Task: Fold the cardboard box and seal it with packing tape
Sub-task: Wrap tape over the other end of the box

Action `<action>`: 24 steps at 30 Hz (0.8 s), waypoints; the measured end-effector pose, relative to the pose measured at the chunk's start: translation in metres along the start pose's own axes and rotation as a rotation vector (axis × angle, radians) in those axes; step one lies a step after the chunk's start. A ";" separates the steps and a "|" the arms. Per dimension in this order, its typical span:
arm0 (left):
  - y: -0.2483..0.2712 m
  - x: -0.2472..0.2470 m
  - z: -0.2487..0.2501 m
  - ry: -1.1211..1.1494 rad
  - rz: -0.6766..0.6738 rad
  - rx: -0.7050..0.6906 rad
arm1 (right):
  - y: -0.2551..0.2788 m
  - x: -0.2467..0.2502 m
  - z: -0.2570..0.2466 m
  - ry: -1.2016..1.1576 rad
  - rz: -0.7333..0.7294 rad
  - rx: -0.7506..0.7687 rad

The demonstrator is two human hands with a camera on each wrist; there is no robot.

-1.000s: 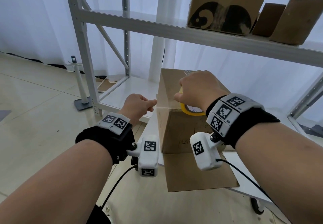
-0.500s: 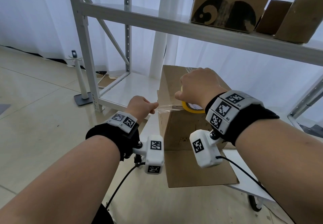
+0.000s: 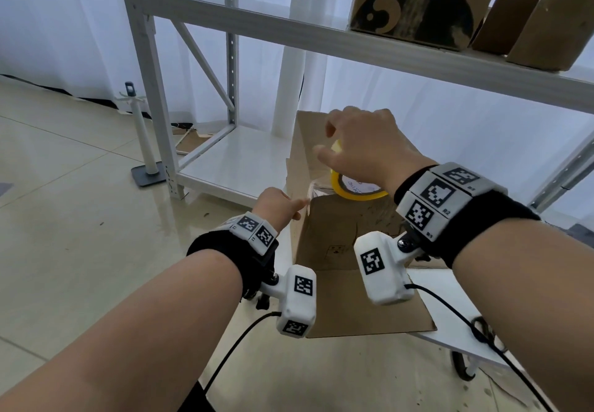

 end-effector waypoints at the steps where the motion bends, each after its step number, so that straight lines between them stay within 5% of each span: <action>1: -0.001 -0.001 -0.001 0.002 -0.003 0.001 | 0.002 0.001 0.005 -0.058 0.029 -0.011; 7: -0.005 -0.009 -0.011 0.005 -0.068 0.059 | 0.013 -0.011 0.041 -0.266 0.027 -0.271; 14: -0.006 -0.015 -0.009 -0.147 -0.126 0.060 | 0.014 -0.015 0.042 -0.362 -0.008 -0.289; 18: -0.008 -0.003 -0.009 -0.314 -0.032 -0.067 | 0.016 -0.015 0.041 -0.344 0.002 -0.293; 21: -0.006 0.007 0.005 -0.063 0.096 -0.308 | 0.017 -0.014 0.041 -0.347 -0.006 -0.298; 24: 0.000 0.002 0.021 0.094 0.071 -0.407 | 0.018 -0.013 0.042 -0.377 -0.020 -0.301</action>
Point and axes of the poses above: each hand's wrist, its own y-axis away from the middle knuckle, its own x-axis out of the back of the hand, z = x × y, the point moved 3 cm from there along -y, towards the middle knuckle, and after that the axes turned 15 degrees about -x, right-handed, at the moved point
